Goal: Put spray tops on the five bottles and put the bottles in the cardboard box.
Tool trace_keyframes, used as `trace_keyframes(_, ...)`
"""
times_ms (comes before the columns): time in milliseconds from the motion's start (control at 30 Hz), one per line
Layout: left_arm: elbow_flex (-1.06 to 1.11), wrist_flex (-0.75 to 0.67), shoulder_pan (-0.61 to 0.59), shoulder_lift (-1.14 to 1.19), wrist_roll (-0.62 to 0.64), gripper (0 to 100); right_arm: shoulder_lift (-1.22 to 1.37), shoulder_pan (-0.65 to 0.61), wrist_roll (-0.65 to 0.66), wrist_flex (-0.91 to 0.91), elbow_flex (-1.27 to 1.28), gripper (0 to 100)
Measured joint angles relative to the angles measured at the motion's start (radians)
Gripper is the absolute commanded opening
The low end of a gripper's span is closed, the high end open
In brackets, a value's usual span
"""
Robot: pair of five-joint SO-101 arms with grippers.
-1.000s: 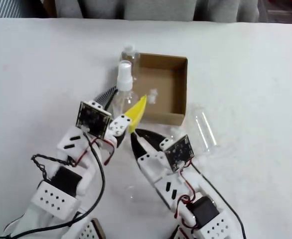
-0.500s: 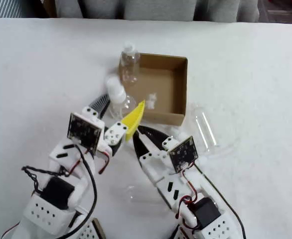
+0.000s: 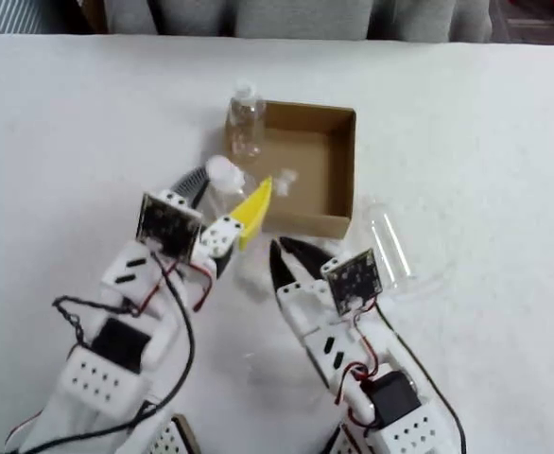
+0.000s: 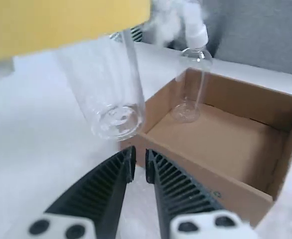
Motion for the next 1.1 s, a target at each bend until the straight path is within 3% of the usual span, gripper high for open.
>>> trace_keyframes(367,-0.015,-0.382,-0.035,0.347,0.0,2,0.0,0.206,0.0,0.1,0.0,1.5)
trace_keyframes(667,-0.19,-0.436,-0.055,0.669,0.0,2,0.0,0.252,0.0,0.127,0.0,1.5)
trace_keyframes(1100,-0.308,-0.692,-0.124,1.045,0.0,2,0.0,0.252,0.0,0.127,0.0,1.5)
